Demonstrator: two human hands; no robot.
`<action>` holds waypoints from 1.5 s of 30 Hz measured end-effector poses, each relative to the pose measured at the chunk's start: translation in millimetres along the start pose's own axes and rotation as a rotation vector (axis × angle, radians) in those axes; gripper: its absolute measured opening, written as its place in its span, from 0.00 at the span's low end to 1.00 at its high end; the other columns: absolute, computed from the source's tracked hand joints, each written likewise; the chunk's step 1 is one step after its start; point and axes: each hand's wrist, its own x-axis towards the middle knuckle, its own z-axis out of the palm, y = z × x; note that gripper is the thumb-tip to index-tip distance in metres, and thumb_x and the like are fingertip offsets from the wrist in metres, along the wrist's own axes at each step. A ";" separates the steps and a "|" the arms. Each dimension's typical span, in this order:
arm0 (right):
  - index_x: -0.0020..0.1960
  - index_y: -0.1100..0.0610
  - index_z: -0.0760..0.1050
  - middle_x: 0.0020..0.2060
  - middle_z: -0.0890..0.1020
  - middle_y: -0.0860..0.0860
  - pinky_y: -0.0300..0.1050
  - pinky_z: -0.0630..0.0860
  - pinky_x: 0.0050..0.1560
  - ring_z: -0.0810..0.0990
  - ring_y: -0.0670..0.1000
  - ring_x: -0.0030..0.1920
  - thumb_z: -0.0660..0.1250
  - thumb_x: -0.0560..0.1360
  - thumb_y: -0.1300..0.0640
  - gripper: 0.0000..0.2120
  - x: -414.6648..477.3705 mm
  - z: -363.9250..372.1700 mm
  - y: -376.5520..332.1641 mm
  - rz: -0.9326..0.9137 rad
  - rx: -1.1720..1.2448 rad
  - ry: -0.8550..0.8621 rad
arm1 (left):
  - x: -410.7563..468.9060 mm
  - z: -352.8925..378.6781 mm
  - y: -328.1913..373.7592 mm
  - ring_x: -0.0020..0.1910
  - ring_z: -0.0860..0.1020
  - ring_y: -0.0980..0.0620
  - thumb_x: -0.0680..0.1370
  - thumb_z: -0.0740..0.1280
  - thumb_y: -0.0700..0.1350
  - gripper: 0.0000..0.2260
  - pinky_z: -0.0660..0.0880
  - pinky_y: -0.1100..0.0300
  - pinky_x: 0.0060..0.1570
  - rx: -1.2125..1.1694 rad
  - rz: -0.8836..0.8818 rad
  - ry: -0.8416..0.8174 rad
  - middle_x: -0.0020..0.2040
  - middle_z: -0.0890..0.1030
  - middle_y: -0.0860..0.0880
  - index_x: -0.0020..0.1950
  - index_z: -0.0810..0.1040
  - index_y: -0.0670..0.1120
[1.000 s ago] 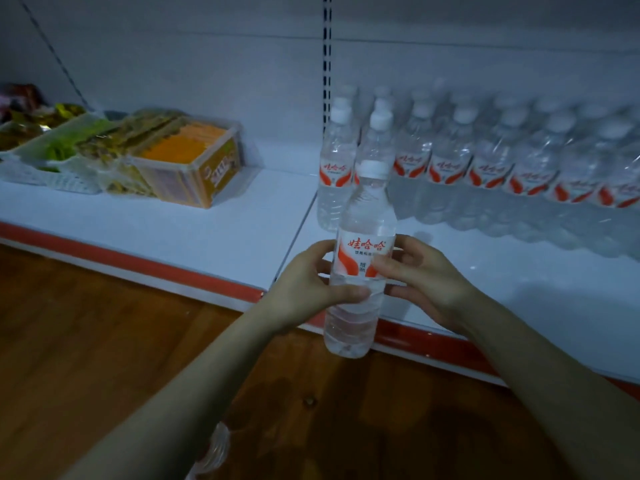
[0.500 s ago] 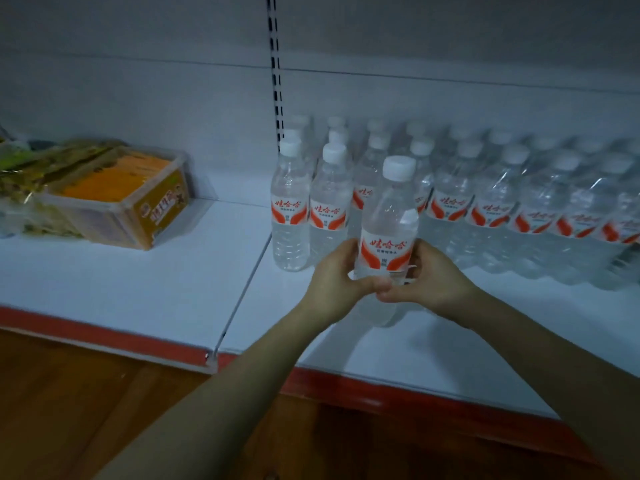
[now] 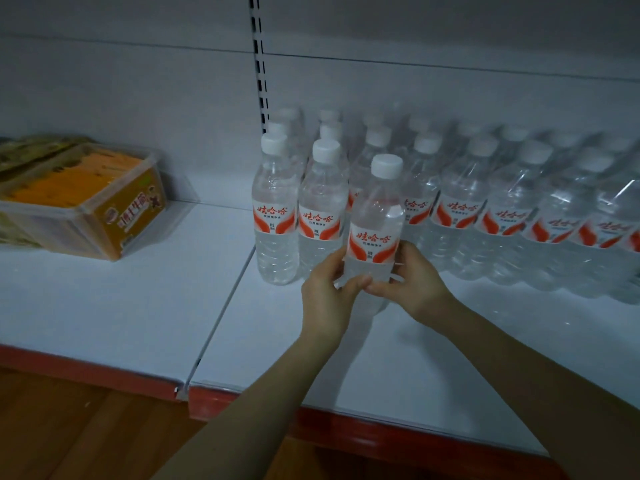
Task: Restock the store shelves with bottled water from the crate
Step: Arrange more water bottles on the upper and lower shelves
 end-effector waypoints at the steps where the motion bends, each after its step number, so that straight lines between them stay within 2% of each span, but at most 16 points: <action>1: 0.60 0.55 0.65 0.55 0.76 0.48 0.48 0.73 0.61 0.75 0.51 0.59 0.74 0.67 0.64 0.26 2.3 0.1 -0.1 -0.007 -0.014 -0.006 | 1.0 0.9 -1.8 0.47 0.77 0.59 0.73 0.70 0.41 0.13 0.69 0.78 0.45 0.016 -0.029 0.033 0.53 0.82 0.51 0.58 0.79 0.45; 3: 0.60 0.55 0.66 0.56 0.75 0.48 0.47 0.73 0.61 0.74 0.49 0.59 0.73 0.69 0.64 0.25 7.4 -0.5 -0.8 -0.024 -0.038 -0.010 | 4.3 3.4 -4.2 0.41 0.76 0.64 0.74 0.70 0.43 0.08 0.67 0.80 0.41 0.024 -0.066 0.080 0.48 0.82 0.53 0.52 0.81 0.44; 5: 0.61 0.55 0.66 0.55 0.75 0.47 0.44 0.72 0.59 0.74 0.48 0.58 0.72 0.70 0.64 0.24 11.5 -1.0 -1.3 -0.040 -0.046 -0.024 | 7.1 5.8 -4.4 0.40 0.76 0.66 0.74 0.69 0.42 0.07 0.68 0.78 0.42 0.004 -0.073 0.102 0.44 0.80 0.56 0.51 0.82 0.45; 8: 0.61 0.53 0.64 0.53 0.75 0.44 0.41 0.72 0.56 0.74 0.47 0.57 0.72 0.69 0.65 0.26 10.8 -4.6 2.4 -0.053 -0.052 -0.058 | 5.6 7.3 -7.0 0.45 0.78 0.59 0.74 0.70 0.42 0.08 0.71 0.71 0.47 -0.004 -0.068 0.116 0.47 0.80 0.55 0.53 0.82 0.45; 11: 0.61 0.50 0.62 0.52 0.73 0.38 0.38 0.73 0.54 0.74 0.45 0.56 0.73 0.68 0.66 0.29 7.3 -6.3 7.8 -0.071 -0.091 -0.072 | 4.1 8.0 -12.6 0.50 0.78 0.54 0.74 0.70 0.42 0.10 0.69 0.71 0.48 -0.007 -0.071 0.126 0.52 0.82 0.51 0.55 0.81 0.45; 13: 0.61 0.50 0.62 0.52 0.72 0.37 0.42 0.72 0.57 0.73 0.46 0.56 0.72 0.69 0.66 0.29 8.3 -4.4 9.9 -0.083 -0.114 -0.042 | 5.6 9.7 -14.7 0.52 0.78 0.54 0.74 0.70 0.42 0.11 0.69 0.71 0.48 0.004 -0.088 0.132 0.54 0.82 0.50 0.56 0.81 0.45; 17: 0.66 0.57 0.62 0.54 0.72 0.44 0.47 0.71 0.63 0.71 0.48 0.60 0.71 0.69 0.68 0.30 15.6 1.4 7.6 -0.078 -0.132 0.013 | 11.7 15.3 -15.0 0.55 0.78 0.51 0.74 0.70 0.43 0.15 0.71 0.63 0.55 0.011 -0.135 0.153 0.57 0.80 0.48 0.61 0.79 0.43; 20: 0.67 0.59 0.62 0.59 0.72 0.49 0.49 0.73 0.62 0.72 0.50 0.61 0.70 0.70 0.67 0.29 19.7 1.4 8.7 -0.079 -0.148 0.011 | 15.0 19.8 -14.0 0.50 0.79 0.50 0.73 0.71 0.47 0.14 0.75 0.58 0.54 0.096 -0.182 0.217 0.53 0.82 0.47 0.57 0.80 0.42; 22: 0.68 0.58 0.63 0.59 0.71 0.49 0.39 0.75 0.54 0.72 0.49 0.59 0.70 0.70 0.66 0.29 20.7 2.2 10.6 -0.086 -0.164 0.024 | 15.3 20.1 -14.2 0.45 0.79 0.51 0.73 0.71 0.49 0.13 0.75 0.59 0.48 0.121 -0.207 0.257 0.48 0.82 0.47 0.52 0.81 0.42; 24: 0.68 0.58 0.63 0.58 0.71 0.47 0.27 0.74 0.44 0.71 0.46 0.57 0.71 0.71 0.65 0.29 21.8 5.0 12.0 -0.102 -0.189 0.047 | 15.8 19.5 -13.1 0.42 0.78 0.53 0.73 0.71 0.48 0.11 0.72 0.64 0.43 0.104 -0.213 0.266 0.46 0.83 0.47 0.51 0.82 0.42; 26: 0.69 0.58 0.62 0.58 0.71 0.47 0.24 0.71 0.45 0.71 0.45 0.57 0.71 0.71 0.65 0.30 23.2 8.1 14.0 -0.109 -0.197 0.077 | 16.6 20.1 -10.3 0.42 0.77 0.54 0.74 0.71 0.46 0.12 0.70 0.65 0.43 0.078 -0.236 0.275 0.47 0.83 0.47 0.52 0.82 0.41; 27: 0.69 0.58 0.62 0.59 0.72 0.48 0.26 0.71 0.49 0.72 0.46 0.58 0.71 0.71 0.64 0.30 24.1 9.2 15.5 -0.112 -0.206 0.091 | 17.1 20.8 -8.7 0.42 0.76 0.55 0.74 0.71 0.46 0.12 0.69 0.65 0.45 0.064 -0.257 0.287 0.48 0.83 0.47 0.53 0.81 0.41; 30: 0.69 0.58 0.62 0.63 0.73 0.53 0.42 0.71 0.60 0.73 0.51 0.62 0.70 0.72 0.63 0.29 25.6 11.5 19.1 -0.109 -0.233 0.122 | 17.9 25.1 -6.5 0.43 0.76 0.54 0.73 0.71 0.46 0.13 0.69 0.63 0.47 0.010 -0.340 0.311 0.49 0.83 0.46 0.54 0.81 0.40; 35: 0.69 0.59 0.62 0.64 0.73 0.55 0.53 0.70 0.65 0.72 0.53 0.64 0.71 0.71 0.61 0.30 26.5 16.8 24.1 -0.102 -0.236 0.164 | 17.2 30.1 -7.4 0.45 0.79 0.52 0.74 0.70 0.49 0.13 0.72 0.61 0.49 -0.085 -0.447 0.321 0.47 0.83 0.47 0.53 0.82 0.41; 40: 0.71 0.58 0.60 0.65 0.72 0.55 0.55 0.69 0.66 0.71 0.54 0.66 0.71 0.72 0.61 0.32 28.8 21.0 28.9 -0.061 -0.252 0.189 | 19.1 29.5 -8.6 0.43 0.76 0.54 0.74 0.70 0.48 0.12 0.71 0.61 0.49 -0.111 -0.455 0.294 0.42 0.79 0.52 0.52 0.82 0.41; 45: 0.72 0.56 0.59 0.67 0.71 0.54 0.55 0.68 0.68 0.69 0.54 0.68 0.70 0.72 0.60 0.33 25.2 21.5 24.9 -0.018 -0.239 0.171 | 17.0 25.6 -6.7 0.45 0.77 0.53 0.75 0.68 0.50 0.12 0.71 0.60 0.49 -0.069 -0.433 0.237 0.46 0.82 0.49 0.52 0.82 0.43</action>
